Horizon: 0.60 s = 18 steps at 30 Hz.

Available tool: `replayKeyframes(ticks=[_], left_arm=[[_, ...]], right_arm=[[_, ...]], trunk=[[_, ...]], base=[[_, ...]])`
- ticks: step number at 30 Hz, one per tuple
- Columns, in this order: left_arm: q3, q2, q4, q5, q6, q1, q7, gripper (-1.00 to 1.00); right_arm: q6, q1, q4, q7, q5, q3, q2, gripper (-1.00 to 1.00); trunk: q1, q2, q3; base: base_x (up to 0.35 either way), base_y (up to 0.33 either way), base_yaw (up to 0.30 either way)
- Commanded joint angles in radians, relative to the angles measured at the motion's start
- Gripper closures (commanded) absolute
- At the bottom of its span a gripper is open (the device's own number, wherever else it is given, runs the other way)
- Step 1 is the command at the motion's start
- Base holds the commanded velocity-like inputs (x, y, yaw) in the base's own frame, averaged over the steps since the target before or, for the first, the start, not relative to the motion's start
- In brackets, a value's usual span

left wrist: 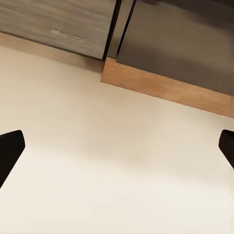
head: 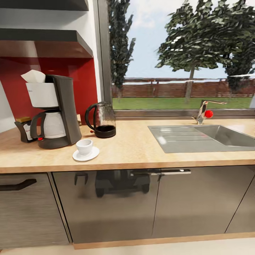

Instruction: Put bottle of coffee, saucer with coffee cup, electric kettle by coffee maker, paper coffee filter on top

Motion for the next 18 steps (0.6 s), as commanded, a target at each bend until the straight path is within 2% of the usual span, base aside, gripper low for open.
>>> replayKeyframes(ticks=[1, 2, 4, 5, 6, 7, 9, 11, 14, 16, 18], left_arm=[[0.002, 0.0, 0.0, 0.009, 0.003, 0.0, -0.007, -1.0], [0.002, 0.0, 0.0, 0.009, 0.003, 0.0, -0.007, -1.0], [0.002, -0.001, 0.0, 0.009, 0.003, 0.0, -0.007, -1.0], [0.003, -0.001, 0.001, 0.009, 0.003, 0.0, -0.006, -1.0], [0.003, -0.001, 0.001, 0.008, 0.003, 0.0, -0.006, -1.0], [0.002, -0.002, 0.011, 0.008, 0.003, 0.0, -0.005, -1.0], [-0.004, -0.002, 0.038, 0.008, 0.003, 0.0, -0.004, -1.0], [-0.006, -0.002, 0.05, 0.008, 0.002, 0.0, -0.004, -1.0], [-0.009, -0.001, 0.058, 0.008, 0.002, 0.0, -0.004, -1.0], [-0.009, -0.001, 0.06, 0.008, 0.003, 0.0, -0.004, -1.0], [-0.009, 0.0, 0.062, 0.008, 0.002, 0.0, -0.003, -1.0]], right_arm=[[-0.004, -0.002, 0.004, -0.015, -0.007, 0.007, -0.001, -1.0], [-0.004, -0.002, 0.025, -0.071, -0.007, 0.008, -0.001, -1.0], [-0.005, -0.001, 0.054, -0.128, -0.007, 0.01, 0.001, -1.0], [-0.006, -0.001, 0.08, -0.187, -0.008, 0.01, 0.006, -1.0], [-0.006, -0.002, 0.086, -0.208, -0.008, 0.01, 0.008, -1.0], [-0.006, -0.002, 0.1, -0.269, -0.008, 0.009, 0.014, -1.0], [-0.006, -0.001, 0.109, -0.326, -0.008, 0.008, 0.022, -1.0], [-0.005, -0.001, 0.122, -0.348, -0.009, 0.008, 0.033, -1.0], [-0.005, -0.002, 0.181, -0.364, -0.01, 0.01, 0.067, -1.0], [-0.005, -0.002, 0.229, -0.368, -0.01, 0.009, 0.109, -1.0], [-0.005, -0.002, 0.254, -0.37, -0.01, 0.009, 0.13, -1.0]], trunk=[[0.0, 0.0, -0.001], [0.0, 0.0, -0.001], [0.0, 0.0, -0.001], [0.0, 0.0, -0.001], [0.0, 0.0, -0.001], [0.0, 0.0, -0.001], [0.0, 0.0, -0.001], [0.0, 0.0, -0.001], [0.0, 0.0, -0.001], [0.0, 0.0, -0.001], [0.0, 0.0, -0.001]], base=[[0.0, 0.0, -0.022], [0.0, 0.0, -0.011], [0.0, 0.0, -0.007], [0.0, 0.0, -0.003], [0.0, 0.0, -0.002], [0.0, 0.0, -0.001], [0.0, 0.0, 0.0], [0.0, 0.0, 0.0], [0.0, 0.0, 0.0], [0.0, 0.0, 0.0], [0.0, 0.0, 0.0]])
